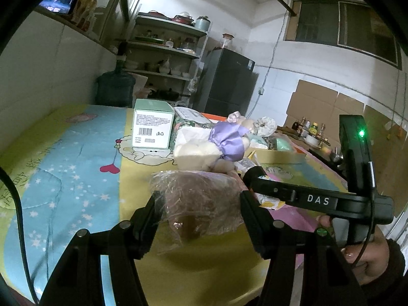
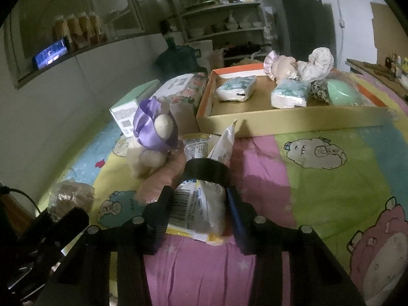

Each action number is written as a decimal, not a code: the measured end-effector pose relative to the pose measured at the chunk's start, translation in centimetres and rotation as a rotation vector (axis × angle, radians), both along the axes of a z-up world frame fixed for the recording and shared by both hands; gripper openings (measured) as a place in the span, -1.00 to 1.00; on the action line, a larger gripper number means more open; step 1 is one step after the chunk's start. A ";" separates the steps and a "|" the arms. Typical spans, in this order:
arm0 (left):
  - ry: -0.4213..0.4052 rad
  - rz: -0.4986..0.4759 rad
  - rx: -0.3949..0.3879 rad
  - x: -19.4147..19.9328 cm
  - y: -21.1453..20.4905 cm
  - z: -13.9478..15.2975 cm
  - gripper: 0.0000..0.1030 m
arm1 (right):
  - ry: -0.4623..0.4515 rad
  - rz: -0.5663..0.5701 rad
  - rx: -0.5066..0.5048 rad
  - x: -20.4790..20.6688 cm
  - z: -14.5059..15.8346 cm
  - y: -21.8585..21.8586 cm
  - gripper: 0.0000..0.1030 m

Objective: Organize soft objects
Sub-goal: 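Close the left gripper on the clear bag while the right grips the white barcode packet, then carry the clear bag and white packet over the box lid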

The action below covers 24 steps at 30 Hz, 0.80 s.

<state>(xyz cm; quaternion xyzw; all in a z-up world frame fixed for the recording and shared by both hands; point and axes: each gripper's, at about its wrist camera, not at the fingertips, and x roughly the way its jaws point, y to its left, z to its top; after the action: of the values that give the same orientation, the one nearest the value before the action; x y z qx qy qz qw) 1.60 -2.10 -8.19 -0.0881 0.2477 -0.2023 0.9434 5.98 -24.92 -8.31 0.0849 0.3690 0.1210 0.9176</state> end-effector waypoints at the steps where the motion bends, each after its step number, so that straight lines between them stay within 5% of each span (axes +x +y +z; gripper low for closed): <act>1: -0.002 0.000 0.001 0.0 0.0 0.0 0.19 | -0.001 -0.001 0.001 -0.1 0.1 -0.1 -0.17; 24: -0.039 -0.024 0.029 -1.0 -1.9 1.6 0.19 | -0.084 -0.053 0.044 -2.5 2.7 -2.8 -0.20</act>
<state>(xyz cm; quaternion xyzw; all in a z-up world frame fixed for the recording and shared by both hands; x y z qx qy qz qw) 0.61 -4.03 -6.60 -0.0676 0.2330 -0.2117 0.9468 3.47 -27.72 -5.65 0.1095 0.3251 0.1082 0.9331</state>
